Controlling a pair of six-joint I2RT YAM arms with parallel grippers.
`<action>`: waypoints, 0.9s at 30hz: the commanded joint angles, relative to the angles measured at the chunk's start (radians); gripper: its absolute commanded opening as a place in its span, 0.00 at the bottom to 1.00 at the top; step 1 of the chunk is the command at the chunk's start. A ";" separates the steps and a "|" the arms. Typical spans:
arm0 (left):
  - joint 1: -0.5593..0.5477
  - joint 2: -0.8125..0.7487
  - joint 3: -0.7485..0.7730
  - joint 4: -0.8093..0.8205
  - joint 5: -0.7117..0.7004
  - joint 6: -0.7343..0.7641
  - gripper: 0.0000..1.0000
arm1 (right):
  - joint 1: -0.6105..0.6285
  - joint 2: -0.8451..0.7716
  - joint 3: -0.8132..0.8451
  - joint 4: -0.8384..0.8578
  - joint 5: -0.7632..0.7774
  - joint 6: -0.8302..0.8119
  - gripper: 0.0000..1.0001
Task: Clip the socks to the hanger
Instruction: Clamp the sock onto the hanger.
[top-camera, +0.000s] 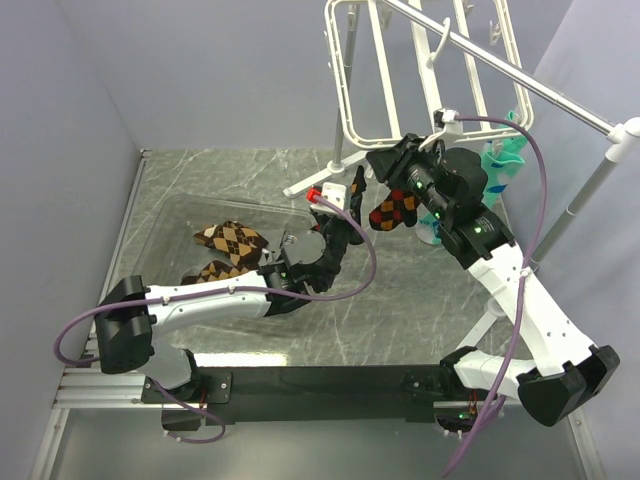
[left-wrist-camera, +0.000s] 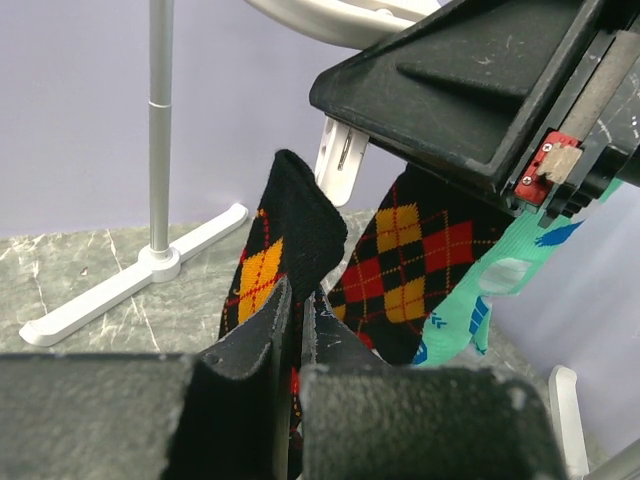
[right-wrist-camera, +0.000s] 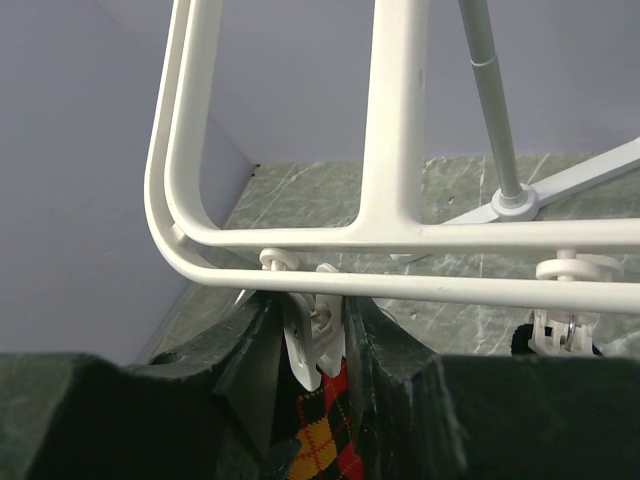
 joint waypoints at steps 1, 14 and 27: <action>-0.007 0.009 0.037 0.059 -0.012 0.016 0.01 | -0.003 -0.034 0.047 0.016 0.050 0.016 0.00; -0.010 0.053 0.076 0.041 -0.012 0.027 0.01 | -0.003 -0.034 0.056 0.014 0.066 0.022 0.00; -0.015 0.038 0.053 0.119 -0.017 0.056 0.01 | 0.009 -0.033 0.039 0.020 0.115 -0.010 0.00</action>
